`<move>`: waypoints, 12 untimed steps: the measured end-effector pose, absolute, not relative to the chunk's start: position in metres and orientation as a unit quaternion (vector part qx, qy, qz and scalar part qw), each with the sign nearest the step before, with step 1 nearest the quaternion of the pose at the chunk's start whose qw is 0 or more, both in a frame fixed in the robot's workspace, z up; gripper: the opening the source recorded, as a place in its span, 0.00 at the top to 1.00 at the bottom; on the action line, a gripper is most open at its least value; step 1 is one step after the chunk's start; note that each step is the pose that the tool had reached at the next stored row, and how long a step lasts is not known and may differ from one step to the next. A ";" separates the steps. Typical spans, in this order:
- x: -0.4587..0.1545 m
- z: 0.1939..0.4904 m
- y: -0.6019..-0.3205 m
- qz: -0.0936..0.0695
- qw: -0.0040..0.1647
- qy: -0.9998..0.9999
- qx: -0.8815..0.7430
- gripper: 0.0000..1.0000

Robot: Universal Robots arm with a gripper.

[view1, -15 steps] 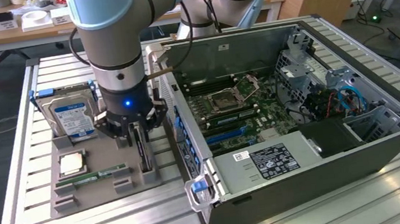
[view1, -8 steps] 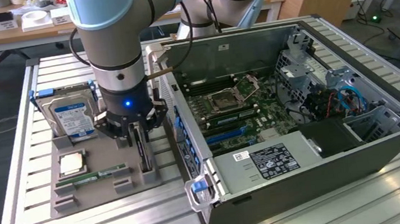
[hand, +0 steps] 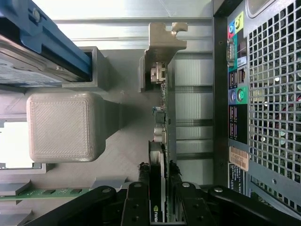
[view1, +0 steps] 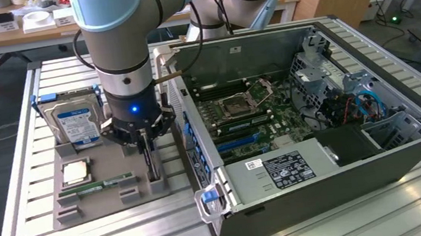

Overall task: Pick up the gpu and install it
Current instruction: 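Pick up the gpu and move the gpu toward the slot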

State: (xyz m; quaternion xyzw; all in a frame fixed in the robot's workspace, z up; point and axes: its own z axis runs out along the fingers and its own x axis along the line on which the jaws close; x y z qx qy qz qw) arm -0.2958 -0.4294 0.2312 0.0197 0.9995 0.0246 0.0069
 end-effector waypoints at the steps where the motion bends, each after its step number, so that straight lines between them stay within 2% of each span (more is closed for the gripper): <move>1: -0.296 0.231 -0.429 0.025 0.007 0.999 0.020 0.73; 12: -0.294 0.230 -0.429 0.025 0.007 0.999 0.020 0.73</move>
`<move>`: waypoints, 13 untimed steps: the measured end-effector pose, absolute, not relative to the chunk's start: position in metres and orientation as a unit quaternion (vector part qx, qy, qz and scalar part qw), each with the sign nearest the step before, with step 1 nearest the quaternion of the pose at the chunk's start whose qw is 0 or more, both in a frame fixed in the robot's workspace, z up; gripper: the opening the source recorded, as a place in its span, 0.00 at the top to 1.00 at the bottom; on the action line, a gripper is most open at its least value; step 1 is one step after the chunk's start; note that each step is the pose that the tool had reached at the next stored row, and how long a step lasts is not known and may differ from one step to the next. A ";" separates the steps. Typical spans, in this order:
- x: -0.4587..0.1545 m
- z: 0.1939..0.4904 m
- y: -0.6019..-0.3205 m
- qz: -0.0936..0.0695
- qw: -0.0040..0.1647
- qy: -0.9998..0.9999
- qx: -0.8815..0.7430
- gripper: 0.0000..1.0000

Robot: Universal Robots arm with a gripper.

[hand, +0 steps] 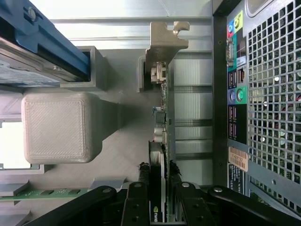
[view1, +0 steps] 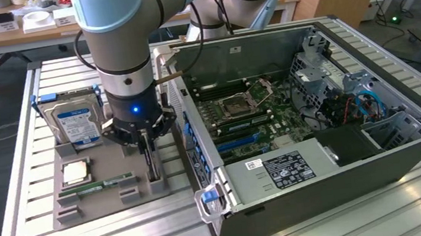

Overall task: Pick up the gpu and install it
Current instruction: 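Pick up the gpu and move the gpu toward the slot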

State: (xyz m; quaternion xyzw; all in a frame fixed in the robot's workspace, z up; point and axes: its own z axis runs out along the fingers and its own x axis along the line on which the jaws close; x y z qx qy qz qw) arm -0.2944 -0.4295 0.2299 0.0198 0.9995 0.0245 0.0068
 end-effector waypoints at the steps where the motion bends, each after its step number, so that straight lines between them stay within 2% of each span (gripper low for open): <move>1: -0.294 0.230 -0.429 0.025 0.007 0.999 0.020 0.73; 13: -0.294 0.229 -0.429 0.025 0.007 0.999 0.020 0.73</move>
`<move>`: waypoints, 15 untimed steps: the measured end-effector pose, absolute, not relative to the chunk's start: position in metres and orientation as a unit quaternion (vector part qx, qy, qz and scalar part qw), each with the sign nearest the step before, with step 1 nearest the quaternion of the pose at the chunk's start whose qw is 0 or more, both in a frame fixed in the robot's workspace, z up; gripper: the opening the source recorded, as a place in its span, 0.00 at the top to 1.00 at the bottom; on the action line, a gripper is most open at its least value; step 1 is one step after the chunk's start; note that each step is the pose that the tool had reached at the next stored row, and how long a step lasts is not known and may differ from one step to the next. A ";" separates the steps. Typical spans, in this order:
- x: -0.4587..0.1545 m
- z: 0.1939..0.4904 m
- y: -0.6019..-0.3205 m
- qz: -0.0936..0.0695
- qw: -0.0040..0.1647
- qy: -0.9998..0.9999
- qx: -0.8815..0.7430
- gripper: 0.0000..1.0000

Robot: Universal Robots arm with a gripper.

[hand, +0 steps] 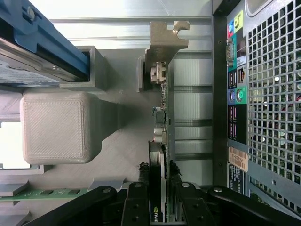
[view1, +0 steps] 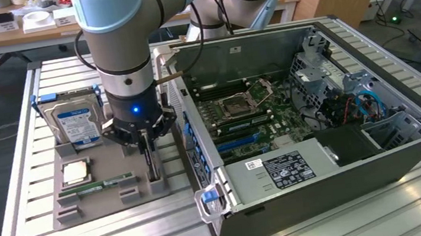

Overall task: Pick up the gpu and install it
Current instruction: 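Pick up the gpu and move the gpu toward the slot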

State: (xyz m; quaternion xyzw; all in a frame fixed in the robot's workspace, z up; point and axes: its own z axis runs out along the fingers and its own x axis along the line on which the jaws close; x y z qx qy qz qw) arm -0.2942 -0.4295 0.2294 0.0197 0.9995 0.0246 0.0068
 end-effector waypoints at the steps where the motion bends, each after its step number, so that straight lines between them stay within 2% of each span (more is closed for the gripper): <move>1: -0.294 0.229 -0.429 0.025 0.007 0.999 0.020 0.74; 15: -0.294 0.231 -0.429 0.025 0.007 0.999 0.020 0.74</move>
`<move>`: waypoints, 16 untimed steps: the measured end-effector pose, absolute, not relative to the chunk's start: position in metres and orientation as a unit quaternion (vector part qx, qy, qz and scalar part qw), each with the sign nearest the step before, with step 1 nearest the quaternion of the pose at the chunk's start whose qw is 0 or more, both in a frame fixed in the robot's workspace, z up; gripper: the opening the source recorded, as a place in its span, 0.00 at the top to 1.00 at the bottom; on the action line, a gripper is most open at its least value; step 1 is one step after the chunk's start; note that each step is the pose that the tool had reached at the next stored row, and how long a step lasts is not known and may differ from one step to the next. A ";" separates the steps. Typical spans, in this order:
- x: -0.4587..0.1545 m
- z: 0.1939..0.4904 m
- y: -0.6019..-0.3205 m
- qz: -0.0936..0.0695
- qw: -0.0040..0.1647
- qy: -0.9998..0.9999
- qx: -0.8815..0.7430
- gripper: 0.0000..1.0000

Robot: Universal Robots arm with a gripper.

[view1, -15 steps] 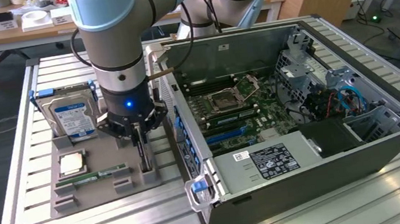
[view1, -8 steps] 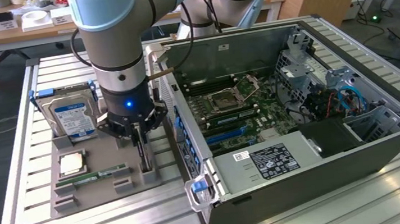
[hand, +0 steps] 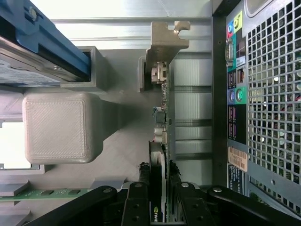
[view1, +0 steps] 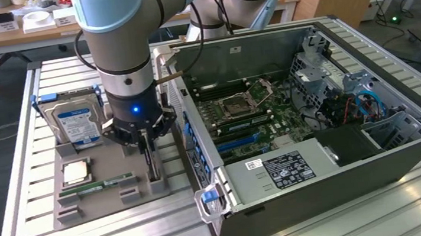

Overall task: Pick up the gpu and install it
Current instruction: 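Pick up the gpu and move the gpu toward the slot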

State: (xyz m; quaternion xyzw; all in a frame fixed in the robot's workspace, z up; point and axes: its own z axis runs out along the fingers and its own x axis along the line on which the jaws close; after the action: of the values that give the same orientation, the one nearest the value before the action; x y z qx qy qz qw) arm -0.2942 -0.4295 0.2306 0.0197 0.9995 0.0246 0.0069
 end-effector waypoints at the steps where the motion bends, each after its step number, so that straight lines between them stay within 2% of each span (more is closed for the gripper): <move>1: -0.294 0.231 -0.429 0.025 0.007 0.999 0.020 0.74; 16: -0.294 0.260 -0.429 0.025 0.007 0.999 0.020 0.74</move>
State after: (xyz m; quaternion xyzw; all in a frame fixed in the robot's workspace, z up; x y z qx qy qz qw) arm -0.2942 -0.4294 0.2605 0.0197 0.9995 0.0246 0.0069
